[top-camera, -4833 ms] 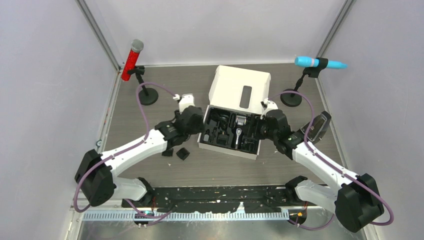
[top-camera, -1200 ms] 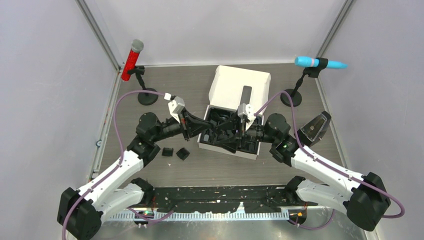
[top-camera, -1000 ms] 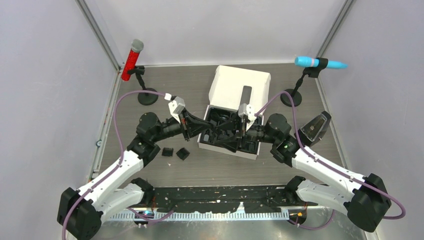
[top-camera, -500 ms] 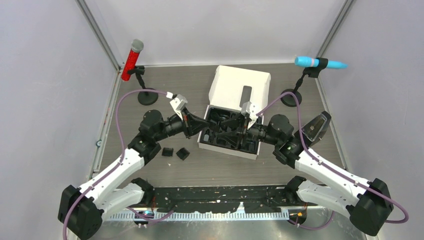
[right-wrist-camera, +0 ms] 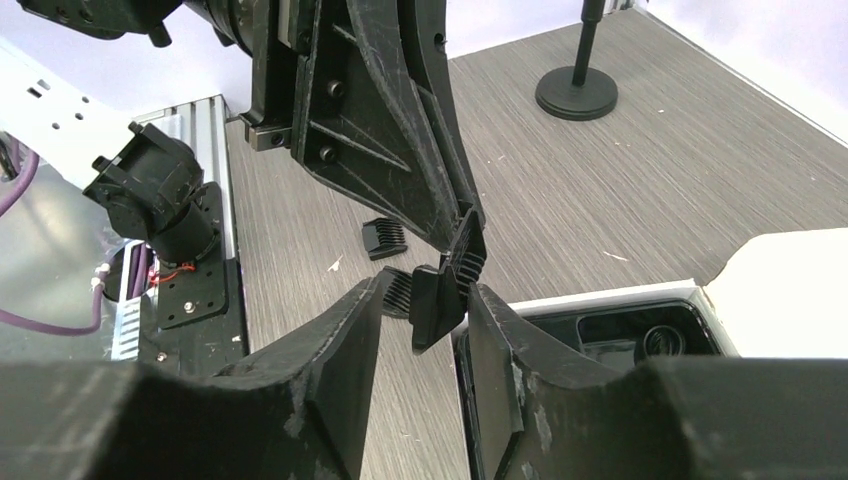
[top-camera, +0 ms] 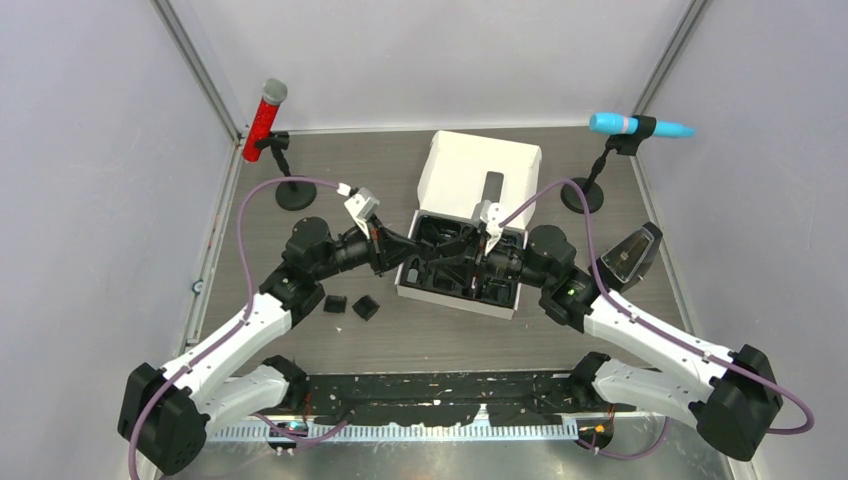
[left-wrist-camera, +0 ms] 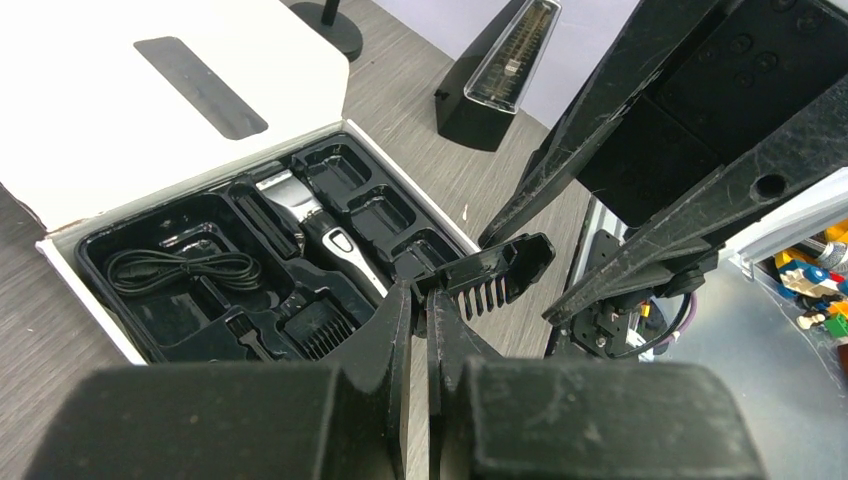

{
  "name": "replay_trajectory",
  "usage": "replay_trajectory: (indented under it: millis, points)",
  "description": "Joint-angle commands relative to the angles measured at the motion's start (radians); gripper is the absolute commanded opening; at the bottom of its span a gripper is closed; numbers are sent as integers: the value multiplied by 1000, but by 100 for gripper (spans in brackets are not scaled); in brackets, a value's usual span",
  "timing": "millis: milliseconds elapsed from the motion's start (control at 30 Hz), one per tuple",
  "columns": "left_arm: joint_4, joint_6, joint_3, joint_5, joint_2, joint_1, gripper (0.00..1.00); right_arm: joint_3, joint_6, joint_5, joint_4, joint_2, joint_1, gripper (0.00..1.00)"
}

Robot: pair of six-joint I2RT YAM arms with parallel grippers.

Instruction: Sort the hair-cutting tools

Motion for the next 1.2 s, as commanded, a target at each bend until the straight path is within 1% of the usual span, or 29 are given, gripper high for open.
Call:
replay_trajectory:
  millis: [0, 233, 367, 433, 500, 533, 600, 667, 767, 867, 967, 1100, 1167]
  points:
    - [12, 5, 47, -6, 4, -6, 0, 57, -18, 61, 15, 3, 13, 45]
    - [12, 2, 51, -9, 7, -10, 0, 81, -32, 87, -45, 24, 25, 36]
    - [12, 2, 51, -14, 11, -11, 0, 93, -33, 108, -73, 32, 35, 32]
    - [11, 1, 51, -21, 16, -11, 0, 100, -33, 117, -91, 35, 39, 29]
    - [7, -1, 54, -29, 21, -11, 0, 111, -51, 130, -118, 36, 43, 22]
    - [3, -3, 55, -35, 24, -10, 1, 115, -62, 137, -129, 37, 46, 17]
    - [-10, -3, 59, -45, 28, -10, 6, 126, -73, 168, -165, 40, 47, 10]
    - [-33, -3, 63, -61, 30, -11, 17, 137, -87, 226, -225, 41, 49, 6]
    - [-68, -2, 64, -106, 26, -10, 32, 151, -106, 290, -287, 33, 49, 5]
    - [-112, -1, 64, -156, 21, -4, 41, 168, -133, 380, -385, 13, 49, 5]
    - [-166, -15, 61, -231, 11, 15, 44, 191, -158, 492, -467, 2, 49, 5]
    - [-261, -60, 59, -345, 4, 62, 46, 220, -221, 684, -583, 8, 50, 5]
    - [-325, -78, 58, -396, 5, 85, 47, 229, -258, 810, -636, 33, 49, 5]
